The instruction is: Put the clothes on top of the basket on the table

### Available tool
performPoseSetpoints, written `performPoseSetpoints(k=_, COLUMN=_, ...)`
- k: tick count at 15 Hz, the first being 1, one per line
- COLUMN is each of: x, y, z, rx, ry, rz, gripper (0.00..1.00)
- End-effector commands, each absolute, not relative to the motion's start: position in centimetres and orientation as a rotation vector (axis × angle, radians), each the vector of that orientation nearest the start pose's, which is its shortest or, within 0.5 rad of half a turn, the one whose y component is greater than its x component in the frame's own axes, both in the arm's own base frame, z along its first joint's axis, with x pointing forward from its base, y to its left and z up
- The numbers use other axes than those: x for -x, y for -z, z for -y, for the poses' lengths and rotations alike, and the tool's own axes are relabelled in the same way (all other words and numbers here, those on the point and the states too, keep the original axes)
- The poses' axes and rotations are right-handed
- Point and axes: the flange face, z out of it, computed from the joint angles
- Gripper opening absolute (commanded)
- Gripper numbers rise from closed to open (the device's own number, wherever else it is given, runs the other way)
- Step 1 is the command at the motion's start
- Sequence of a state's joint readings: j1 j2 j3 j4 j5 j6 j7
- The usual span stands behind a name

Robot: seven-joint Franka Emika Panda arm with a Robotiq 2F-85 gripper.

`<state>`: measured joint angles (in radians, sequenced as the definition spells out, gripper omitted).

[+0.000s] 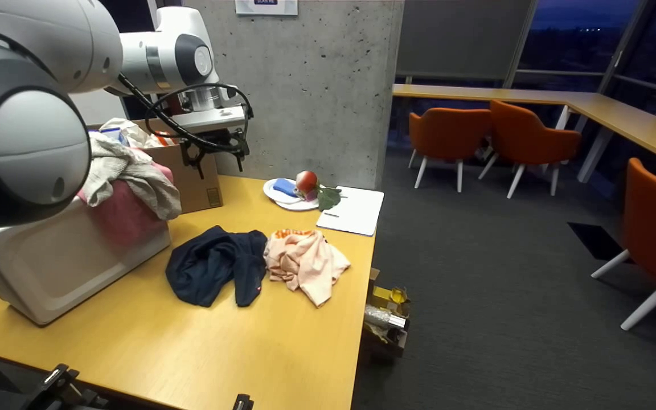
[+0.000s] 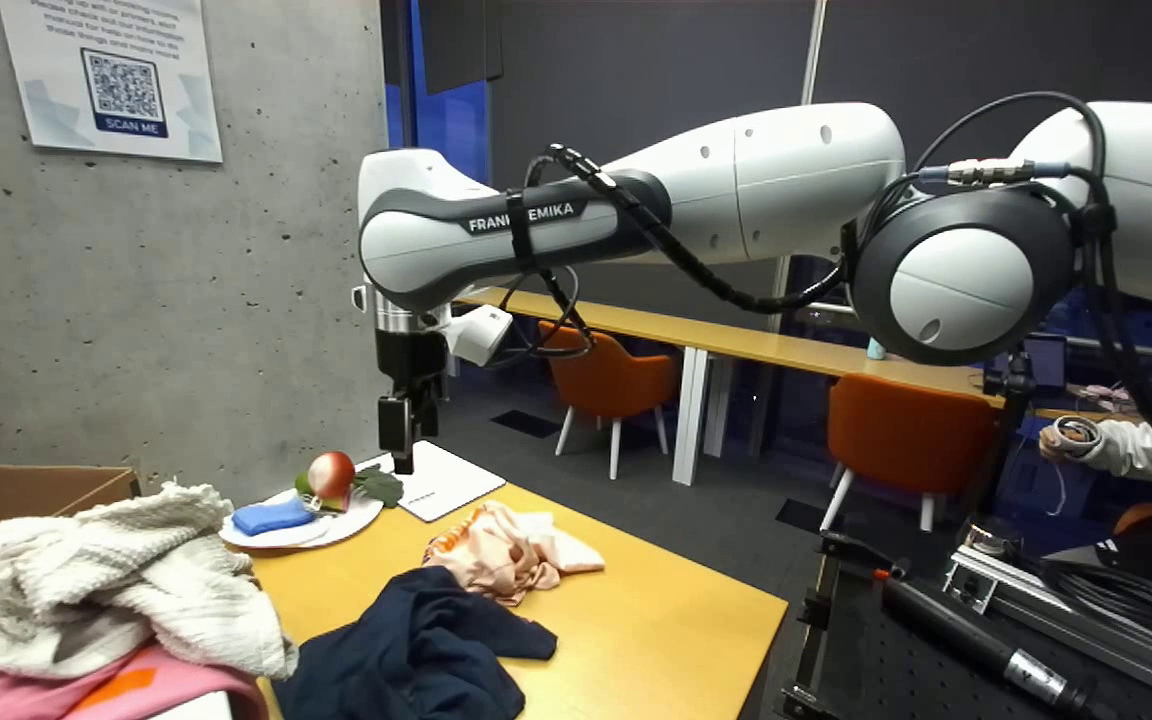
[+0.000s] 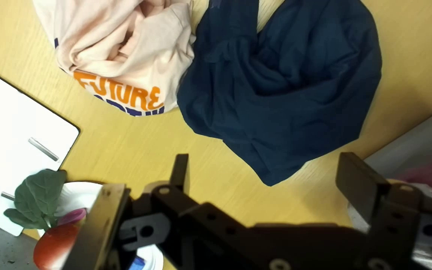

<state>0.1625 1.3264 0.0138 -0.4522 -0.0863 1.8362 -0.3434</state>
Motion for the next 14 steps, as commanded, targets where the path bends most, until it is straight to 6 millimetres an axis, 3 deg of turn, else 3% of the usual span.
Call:
performPoseSetpoints(k=1, x=-79.7, y=-24.5, z=-17.0, rx=3.121, ry=0.123, rz=0.775, gripper=1.0)
performPoseSetpoints(k=7, x=-79.0, y=-30.6, z=-23.3, rx=3.102, ry=0.312, rz=0.527, gripper=1.0)
performPoseSetpoints(k=9, x=-79.0, y=-31.1, z=-24.9, rx=3.065, ry=0.379, rz=0.457, gripper=1.0)
performPoseSetpoints(k=14, x=-79.3, y=-30.5, z=-28.5, rx=2.962, ry=0.642, rz=0.493, gripper=1.0)
